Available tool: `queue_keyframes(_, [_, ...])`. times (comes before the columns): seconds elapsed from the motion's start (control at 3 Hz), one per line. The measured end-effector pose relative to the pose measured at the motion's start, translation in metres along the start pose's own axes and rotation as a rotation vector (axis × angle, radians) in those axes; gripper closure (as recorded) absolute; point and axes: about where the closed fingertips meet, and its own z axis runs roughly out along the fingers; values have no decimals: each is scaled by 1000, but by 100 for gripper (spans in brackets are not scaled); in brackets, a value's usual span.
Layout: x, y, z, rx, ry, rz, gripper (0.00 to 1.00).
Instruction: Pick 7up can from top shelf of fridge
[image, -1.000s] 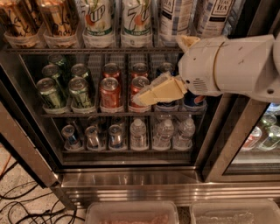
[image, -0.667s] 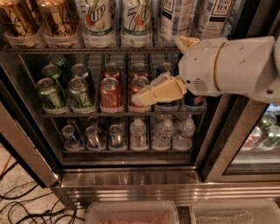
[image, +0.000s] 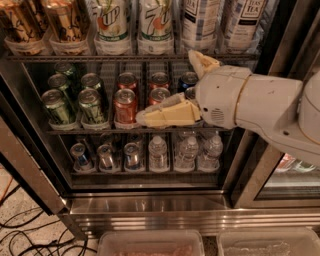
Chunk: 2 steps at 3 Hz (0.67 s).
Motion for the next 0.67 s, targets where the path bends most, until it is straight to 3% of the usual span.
queue_keyframes(0.33, [-33,22,11,-28,-76,-27,0])
queue_keyframes(0.67, [-34,24,13,-31,-76,-29,0])
